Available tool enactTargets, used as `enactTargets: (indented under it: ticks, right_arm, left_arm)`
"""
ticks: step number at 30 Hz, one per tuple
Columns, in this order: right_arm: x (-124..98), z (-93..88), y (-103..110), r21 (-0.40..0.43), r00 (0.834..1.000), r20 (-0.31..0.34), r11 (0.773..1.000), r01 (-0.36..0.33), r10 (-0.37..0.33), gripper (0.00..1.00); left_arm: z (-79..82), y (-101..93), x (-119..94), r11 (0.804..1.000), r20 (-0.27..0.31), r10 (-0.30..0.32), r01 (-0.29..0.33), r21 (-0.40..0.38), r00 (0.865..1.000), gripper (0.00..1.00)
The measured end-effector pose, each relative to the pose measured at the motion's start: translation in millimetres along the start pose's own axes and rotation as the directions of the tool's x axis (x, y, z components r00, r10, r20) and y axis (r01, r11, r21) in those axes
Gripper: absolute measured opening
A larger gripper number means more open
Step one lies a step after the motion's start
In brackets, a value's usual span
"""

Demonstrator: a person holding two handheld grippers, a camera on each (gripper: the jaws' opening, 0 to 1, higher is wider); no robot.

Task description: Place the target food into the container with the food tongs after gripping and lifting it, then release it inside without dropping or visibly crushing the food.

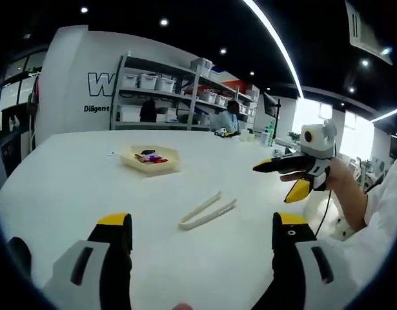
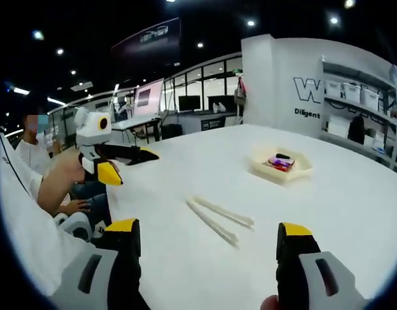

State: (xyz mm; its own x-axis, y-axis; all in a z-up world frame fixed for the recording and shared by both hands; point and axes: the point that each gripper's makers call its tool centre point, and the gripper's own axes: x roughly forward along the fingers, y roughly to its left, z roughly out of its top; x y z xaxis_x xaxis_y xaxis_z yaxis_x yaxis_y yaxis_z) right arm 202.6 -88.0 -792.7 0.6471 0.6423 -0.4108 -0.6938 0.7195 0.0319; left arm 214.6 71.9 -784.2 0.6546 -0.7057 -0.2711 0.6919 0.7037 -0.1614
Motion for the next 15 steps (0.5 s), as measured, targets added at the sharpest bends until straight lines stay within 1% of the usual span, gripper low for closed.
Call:
enactTargets:
  ticks: [15]
  right_arm:
    - [-0.9, 1.3, -1.7, 0.011, 1.0, -0.014, 1.0, 0.023, -0.023, 0.84]
  left_arm:
    - [1.3, -0.5, -1.6, 1.0, 0.003, 0.004, -0.004, -0.012, 1.0, 0.89]
